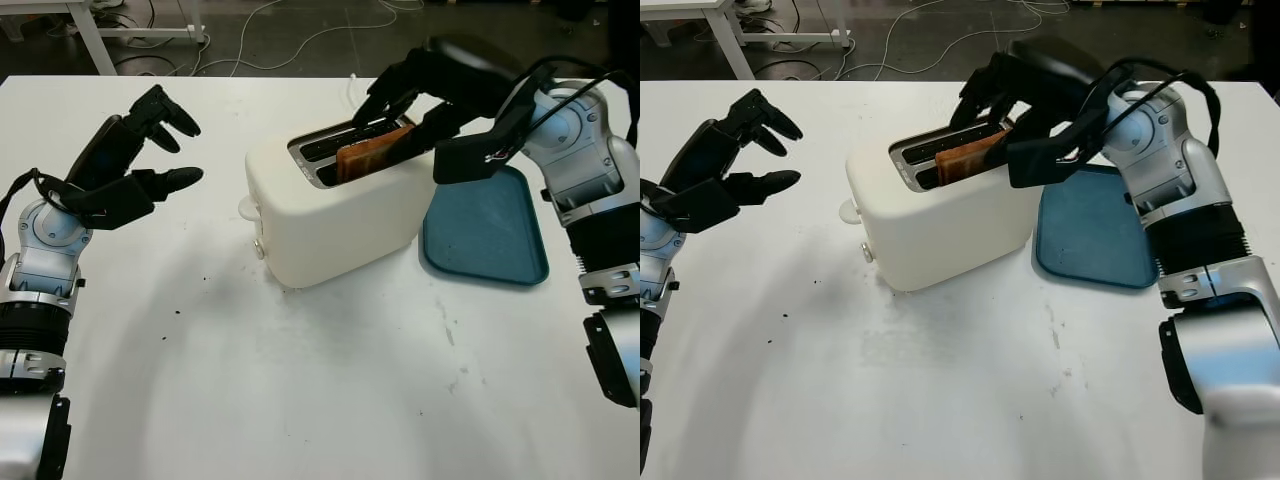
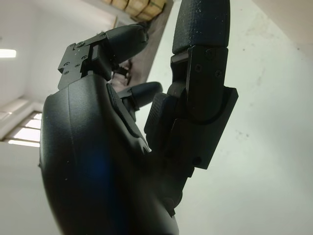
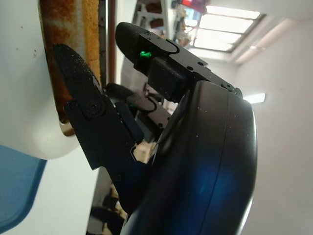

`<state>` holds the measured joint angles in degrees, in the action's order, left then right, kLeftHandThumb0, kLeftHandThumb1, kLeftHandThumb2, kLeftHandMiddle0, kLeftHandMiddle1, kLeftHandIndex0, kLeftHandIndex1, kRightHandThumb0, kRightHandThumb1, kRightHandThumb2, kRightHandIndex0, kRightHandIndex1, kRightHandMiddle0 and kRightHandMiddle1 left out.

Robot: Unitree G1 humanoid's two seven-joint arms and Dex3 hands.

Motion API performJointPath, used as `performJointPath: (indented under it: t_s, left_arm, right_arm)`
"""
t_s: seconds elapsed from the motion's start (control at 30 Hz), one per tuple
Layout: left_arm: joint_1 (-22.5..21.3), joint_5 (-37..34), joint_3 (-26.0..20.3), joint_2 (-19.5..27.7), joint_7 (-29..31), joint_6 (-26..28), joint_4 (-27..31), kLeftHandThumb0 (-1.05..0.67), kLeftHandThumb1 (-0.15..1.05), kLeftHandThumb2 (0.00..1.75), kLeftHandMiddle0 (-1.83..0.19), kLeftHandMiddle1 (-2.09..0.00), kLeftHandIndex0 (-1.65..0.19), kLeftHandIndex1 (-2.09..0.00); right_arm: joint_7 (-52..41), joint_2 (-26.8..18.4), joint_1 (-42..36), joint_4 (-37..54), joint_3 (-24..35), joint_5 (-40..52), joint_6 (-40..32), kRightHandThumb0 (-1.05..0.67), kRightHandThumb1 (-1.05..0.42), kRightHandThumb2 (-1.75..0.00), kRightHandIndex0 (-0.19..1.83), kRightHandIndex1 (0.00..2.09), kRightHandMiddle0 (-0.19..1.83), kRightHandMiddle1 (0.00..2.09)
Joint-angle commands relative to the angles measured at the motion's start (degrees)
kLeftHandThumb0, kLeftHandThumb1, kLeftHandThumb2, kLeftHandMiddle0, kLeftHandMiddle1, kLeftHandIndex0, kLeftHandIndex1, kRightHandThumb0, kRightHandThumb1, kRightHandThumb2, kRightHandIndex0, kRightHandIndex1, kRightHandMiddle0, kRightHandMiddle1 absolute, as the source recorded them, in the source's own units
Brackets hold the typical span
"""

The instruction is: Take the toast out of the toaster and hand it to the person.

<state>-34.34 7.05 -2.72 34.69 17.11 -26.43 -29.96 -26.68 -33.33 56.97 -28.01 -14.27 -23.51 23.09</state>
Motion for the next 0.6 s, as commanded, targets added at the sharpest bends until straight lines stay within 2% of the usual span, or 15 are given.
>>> performJointPath:
  t_s: [0.0, 0.37, 0.57]
  left_arm:
    - [0.4, 0.16, -0.48, 0.34, -0.41, -1.0, -0.2, -1.05, 0.92, 0.35, 0.0, -1.73, 0.0, -1.58]
    - [0.39, 0.32, -0.39, 0.38, -0.59, -0.98, -0.29, -1.05, 0.92, 0.35, 0.0, -1.73, 0.0, -1.58]
    - [0.37, 0.02, -0.43, 0.42, -0.28, -0.78, -0.3, -1.05, 0.92, 0.35, 0.0, -1.73, 0.0, -1.59]
  right_arm:
    - [0.44, 0.55, -0.5, -0.54, -0.65, -0.75, 0.54, -0.48, -0.66, -0.01, 1.0, 0.29, 1.06, 0.05]
    - [0.24, 1.29, -0.48, -2.03, -1.32, -0.53, 1.44, -0.42, -0.63, 0.0, 1.01, 0.34, 1.09, 0.05]
    - [-0.97, 1.26, -0.35, -2.15, -1.67, -0.24, 1.77, -0.42, -0.63, 0.0, 0.96, 0.57, 1.14, 0.04]
